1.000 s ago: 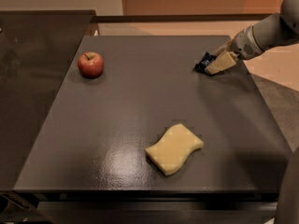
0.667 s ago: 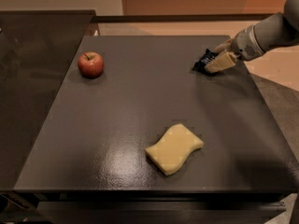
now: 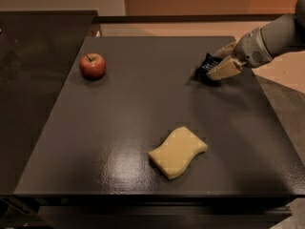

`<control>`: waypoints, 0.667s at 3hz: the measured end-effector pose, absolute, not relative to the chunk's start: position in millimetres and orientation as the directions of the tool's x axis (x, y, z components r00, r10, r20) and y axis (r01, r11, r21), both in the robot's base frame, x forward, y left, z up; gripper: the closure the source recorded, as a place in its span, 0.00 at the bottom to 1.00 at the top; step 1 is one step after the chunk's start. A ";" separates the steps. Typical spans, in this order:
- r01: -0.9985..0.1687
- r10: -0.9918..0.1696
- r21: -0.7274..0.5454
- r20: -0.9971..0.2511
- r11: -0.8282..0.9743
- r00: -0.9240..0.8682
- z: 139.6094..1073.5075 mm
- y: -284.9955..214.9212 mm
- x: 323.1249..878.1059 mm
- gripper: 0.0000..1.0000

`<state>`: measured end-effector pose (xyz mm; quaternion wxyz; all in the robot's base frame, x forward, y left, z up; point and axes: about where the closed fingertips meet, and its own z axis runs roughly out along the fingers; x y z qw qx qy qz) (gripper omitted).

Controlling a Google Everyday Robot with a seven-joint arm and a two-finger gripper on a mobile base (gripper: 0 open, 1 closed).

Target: Move rxbar blueberry near sponge

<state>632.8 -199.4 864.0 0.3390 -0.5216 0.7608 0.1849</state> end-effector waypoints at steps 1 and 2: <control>-0.939 -0.690 -0.066 -0.695 0.338 -0.200 867.6 -187.9 602.1 1.00; -0.958 -0.722 -0.058 -0.670 0.281 -0.172 868.2 -177.6 569.2 1.00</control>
Offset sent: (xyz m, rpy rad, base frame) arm -0.1055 0.0296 0.0072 -0.0876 0.0525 0.1728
